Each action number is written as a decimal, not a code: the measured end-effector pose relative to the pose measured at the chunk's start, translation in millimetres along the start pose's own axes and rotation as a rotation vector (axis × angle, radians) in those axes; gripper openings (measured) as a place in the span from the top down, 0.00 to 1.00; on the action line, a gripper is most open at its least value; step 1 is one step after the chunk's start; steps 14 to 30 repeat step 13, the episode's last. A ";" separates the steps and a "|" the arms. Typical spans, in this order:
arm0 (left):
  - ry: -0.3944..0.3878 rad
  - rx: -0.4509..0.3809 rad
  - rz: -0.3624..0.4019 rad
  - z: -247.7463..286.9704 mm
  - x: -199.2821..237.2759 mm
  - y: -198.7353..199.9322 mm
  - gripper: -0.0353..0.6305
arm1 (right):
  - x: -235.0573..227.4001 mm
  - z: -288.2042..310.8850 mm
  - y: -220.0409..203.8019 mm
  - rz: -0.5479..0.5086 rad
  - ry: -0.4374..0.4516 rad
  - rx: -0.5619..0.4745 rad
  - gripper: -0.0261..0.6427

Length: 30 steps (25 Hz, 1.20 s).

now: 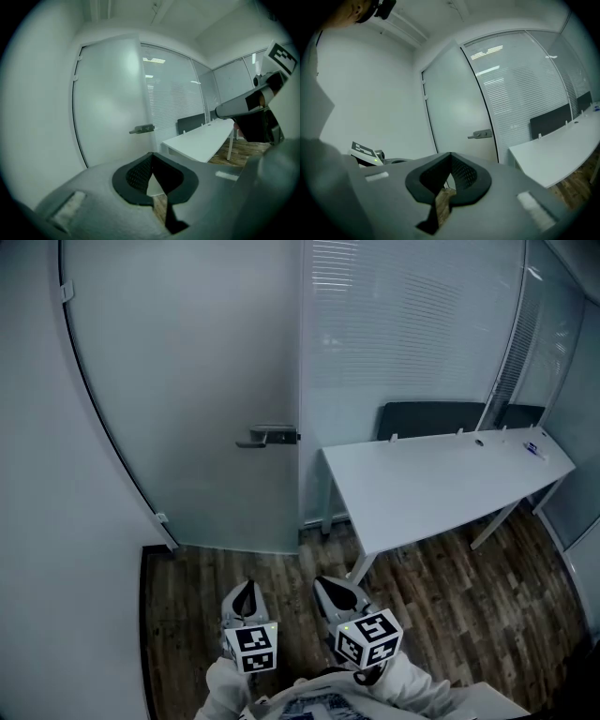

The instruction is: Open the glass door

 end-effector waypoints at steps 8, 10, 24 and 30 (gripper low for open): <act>-0.019 0.018 0.001 -16.5 -33.0 -0.1 0.94 | -7.6 -24.6 -3.3 0.010 0.012 0.008 0.95; -0.024 0.021 0.002 -14.8 -40.6 0.6 0.94 | -13.1 -28.0 -4.7 0.013 0.011 0.014 0.95; -0.037 0.028 0.010 -11.8 -53.3 1.5 0.94 | -23.3 -33.1 -7.6 0.026 0.001 0.027 0.95; -0.037 0.028 0.010 -11.8 -53.3 1.5 0.94 | -23.3 -33.1 -7.6 0.026 0.001 0.027 0.95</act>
Point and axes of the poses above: the fingertips, and each gripper's own axes: z forward along the fingers, x to its left, y out of its top, the point moved 7 cm from there along -z, backward along the fingers
